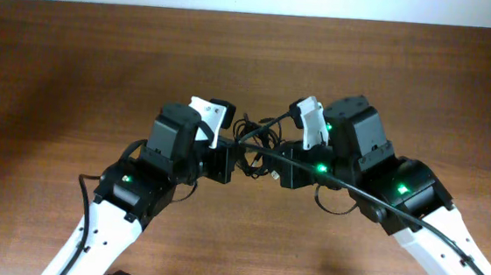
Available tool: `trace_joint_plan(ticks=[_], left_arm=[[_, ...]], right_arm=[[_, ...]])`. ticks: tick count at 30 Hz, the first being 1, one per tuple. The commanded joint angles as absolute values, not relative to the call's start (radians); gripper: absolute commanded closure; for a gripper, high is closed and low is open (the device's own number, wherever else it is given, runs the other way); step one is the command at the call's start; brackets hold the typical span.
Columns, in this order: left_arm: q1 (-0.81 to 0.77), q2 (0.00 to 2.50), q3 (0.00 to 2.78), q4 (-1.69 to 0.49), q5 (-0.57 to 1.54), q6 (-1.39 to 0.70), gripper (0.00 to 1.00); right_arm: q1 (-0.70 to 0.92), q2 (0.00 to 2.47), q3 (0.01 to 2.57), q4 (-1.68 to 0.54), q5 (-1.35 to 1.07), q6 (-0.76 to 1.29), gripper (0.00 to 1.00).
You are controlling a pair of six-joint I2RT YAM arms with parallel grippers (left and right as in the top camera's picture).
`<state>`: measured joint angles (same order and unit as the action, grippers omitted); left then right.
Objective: Untangle cables
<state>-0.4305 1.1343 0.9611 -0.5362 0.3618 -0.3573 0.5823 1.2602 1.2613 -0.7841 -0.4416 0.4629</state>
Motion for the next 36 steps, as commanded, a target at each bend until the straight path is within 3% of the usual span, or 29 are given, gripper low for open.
trace_joint_plan(ticks=[1,4,9,13,17,21,24,26,30,36], left_arm=[[-0.434,1.124,0.966,-0.466,0.567,-0.381,1.00],[-0.434,1.124,0.966,-0.469,0.585,-0.381,1.00],[-0.434,1.124,0.966,-0.462,0.706,-0.361,1.00],[-0.432,1.124,0.966,-0.465,0.706,-0.334,1.00],[-0.431,1.124,0.966,-0.495,0.598,-0.319,1.00],[-0.431,1.124,0.966,-0.513,0.515,-0.317,1.00],[-0.431,1.124,0.966,-0.500,0.519,-0.270,1.00],[-0.431,1.124,0.966,-0.466,0.539,-0.213,1.00],[-0.431,1.124,0.966,-0.403,0.568,-0.181,1.00],[-0.430,1.123,0.966,-0.349,0.683,-0.181,1.00]], right_arm=[[0.582,1.335,1.290,-0.766,-0.438,0.453,0.96],[0.582,1.434,1.290,-0.770,-0.340,0.464,0.96],[0.582,1.479,1.290,-0.691,-0.229,0.514,0.82],[0.548,1.476,1.291,-0.680,-0.233,0.513,0.49],[0.484,1.401,1.291,-0.733,-0.331,0.505,0.44],[0.468,1.174,1.291,-0.816,-0.403,0.505,0.39],[0.468,1.099,1.291,-0.859,-0.400,0.505,0.47],[0.471,1.109,1.290,-0.962,-0.401,0.505,0.69],[0.471,1.182,1.290,-1.079,-0.435,0.505,0.69],[0.471,1.236,1.290,-1.027,-0.460,0.505,0.62]])
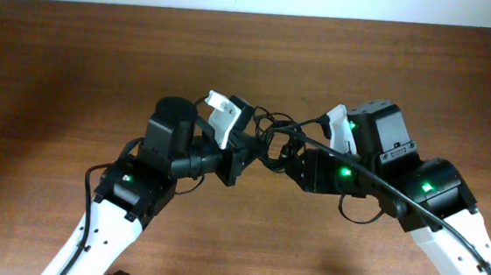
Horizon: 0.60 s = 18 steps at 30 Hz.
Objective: Untangle cables
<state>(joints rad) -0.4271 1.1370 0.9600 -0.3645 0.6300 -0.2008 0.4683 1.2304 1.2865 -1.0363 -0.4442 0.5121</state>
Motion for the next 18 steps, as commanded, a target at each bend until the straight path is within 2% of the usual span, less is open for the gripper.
trace_joint_plan(ticks=[1,6,9,12,15,17,18], left_arm=[[-0.414,1.122,0.966,-0.349,0.707,-0.182,1.00],[-0.230,1.114,0.966,-0.356,0.923,-0.186,1.00],[-0.144,1.114,0.966,-0.357,1.108,-0.185,1.00],[-0.141,1.118,0.966,-0.361,1.088,-0.184,1.00],[-0.141,1.118,0.966,-0.404,0.965,-0.185,1.00],[-0.141,1.118,0.966,-0.405,0.973,-0.185,1.00],[-0.141,1.118,0.966,-0.405,0.973,-0.185,1.00]], right_arm=[[0.471,1.236,1.290,-1.017,-0.460,0.505,0.61],[0.471,1.236,1.290,-0.949,-0.416,0.505,0.52],[0.471,1.237,1.290,-0.930,-0.412,0.501,0.52],[0.471,1.237,1.290,-0.891,-0.415,0.493,0.53],[0.471,1.237,1.290,-0.839,-0.468,0.441,0.53],[0.471,1.237,1.290,-0.829,-0.482,0.441,0.67],[0.471,1.237,1.290,-0.830,-0.498,0.440,0.67]])
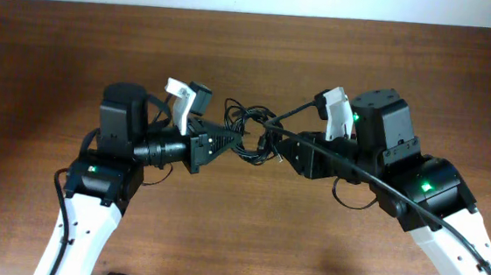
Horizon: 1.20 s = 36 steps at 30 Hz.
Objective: Untangle cables
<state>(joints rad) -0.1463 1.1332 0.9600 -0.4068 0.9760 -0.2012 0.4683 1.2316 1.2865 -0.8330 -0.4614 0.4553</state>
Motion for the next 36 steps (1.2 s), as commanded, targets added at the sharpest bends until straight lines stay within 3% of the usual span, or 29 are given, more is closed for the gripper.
trace_joint_plan(ticks=[1,5,7,9,10,18,20,26,34,36], left_arm=[[-0.141,1.118,0.966,-0.405,0.984,-0.186,1.00],[-0.141,1.118,0.966,-0.404,0.991,-0.197,1.00],[-0.141,1.118,0.966,-0.405,0.991,-0.196,1.00],[-0.141,1.118,0.966,-0.405,0.990,-0.197,1.00],[-0.141,1.118,0.966,-0.405,0.990,-0.196,1.00],[-0.141,1.118,0.966,-0.405,0.829,-0.196,1.00],[-0.141,1.118,0.966,-0.405,0.829,-0.196,1.00],[-0.141,1.118,0.966,-0.406,0.834,-0.196,1.00],[-0.141,1.118,0.966,-0.406,0.833,-0.196,1.00],[-0.141,1.118,0.966,-0.406,0.833,-0.196,1.00]], right_arm=[[0.471,1.237,1.290,-0.830,-0.498,0.440,0.67],[0.472,1.265,1.274,-0.834,-0.510,0.422,0.67],[0.472,1.326,1.273,-0.822,-0.646,0.370,0.68],[0.472,1.357,1.272,-0.818,-0.651,0.370,0.81],[0.472,1.358,1.273,-0.817,-0.651,0.371,0.96],[0.471,1.253,1.274,-0.936,-0.696,0.374,0.95],[0.471,1.253,1.274,-0.939,-0.669,0.374,0.83],[0.471,1.254,1.274,-0.907,-0.565,0.374,0.70],[0.513,1.272,1.274,-0.867,-0.516,0.349,0.71],[0.565,1.272,1.274,-0.863,-0.363,0.322,0.71]])
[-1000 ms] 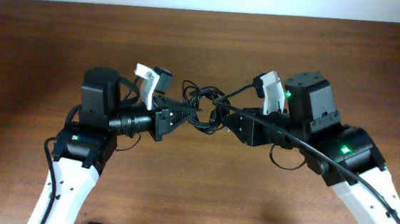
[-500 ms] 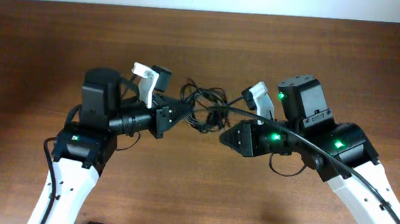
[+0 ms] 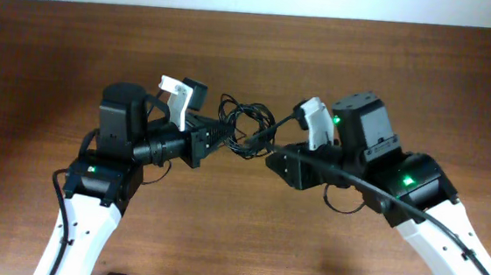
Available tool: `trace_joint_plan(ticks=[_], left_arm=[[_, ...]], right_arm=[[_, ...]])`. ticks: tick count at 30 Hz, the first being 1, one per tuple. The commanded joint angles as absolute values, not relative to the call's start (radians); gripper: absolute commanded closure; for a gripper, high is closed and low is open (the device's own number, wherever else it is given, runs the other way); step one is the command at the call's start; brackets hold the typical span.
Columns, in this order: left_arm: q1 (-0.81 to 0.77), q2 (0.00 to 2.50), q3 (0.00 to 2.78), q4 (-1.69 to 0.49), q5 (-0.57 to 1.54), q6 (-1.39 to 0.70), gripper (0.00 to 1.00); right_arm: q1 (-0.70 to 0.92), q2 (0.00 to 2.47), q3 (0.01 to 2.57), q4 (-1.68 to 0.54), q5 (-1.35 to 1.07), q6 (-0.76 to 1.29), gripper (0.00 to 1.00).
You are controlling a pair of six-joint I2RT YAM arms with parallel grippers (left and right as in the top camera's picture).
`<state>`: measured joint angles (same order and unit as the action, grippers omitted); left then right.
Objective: Untangle cables
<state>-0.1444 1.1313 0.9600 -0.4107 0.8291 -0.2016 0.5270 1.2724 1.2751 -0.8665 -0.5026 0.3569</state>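
A tangle of thin black cables (image 3: 248, 125) hangs just above the table's middle, between my two grippers. My left gripper (image 3: 225, 136) points right and is shut on the left side of the tangle. My right gripper (image 3: 269, 160) points left, just below and right of the tangle. Its dark fingers look shut on a strand that runs down from the bundle. The loops overlap, so single cables cannot be told apart.
The brown wooden table (image 3: 426, 73) runs to a pale wall at the far edge. Both arms' own black cables trail along their white links toward the near edge.
My right gripper has moved left and a little nearer, closing the gap to the left gripper. The tangle, stretched between them before, now bunches more loosely. The left arm has barely moved.
Both grippers were close together at the tangle in the table's middle. Then they sat slightly farther back with the bundle between them. Then the left arm was farther left and the tangle stretched out. Now the right gripper is in closer again.
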Motion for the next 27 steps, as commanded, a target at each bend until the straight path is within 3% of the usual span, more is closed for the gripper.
trace_joint_plan(ticks=[1,4,13,18,27], left_arm=[[-0.141,1.118,0.966,-0.410,0.833,-0.196,1.00],[-0.141,1.118,0.966,-0.421,0.833,-0.196,1.00],[-0.141,1.118,0.966,-0.420,0.834,-0.231,1.00],[-0.142,1.118,0.966,-0.420,0.834,-0.238,1.00],[-0.142,1.118,0.966,-0.426,0.788,-0.237,1.00]], right_arm=[[0.571,1.272,1.274,-0.862,-0.327,0.322,0.75],[0.571,1.272,1.274,-0.856,-0.316,0.321,0.80],[0.571,1.293,1.274,-0.830,-0.366,0.322,0.81],[0.571,1.309,1.274,-0.827,-0.389,0.322,0.96],[0.571,1.297,1.282,-0.597,-0.808,0.440,0.96]])
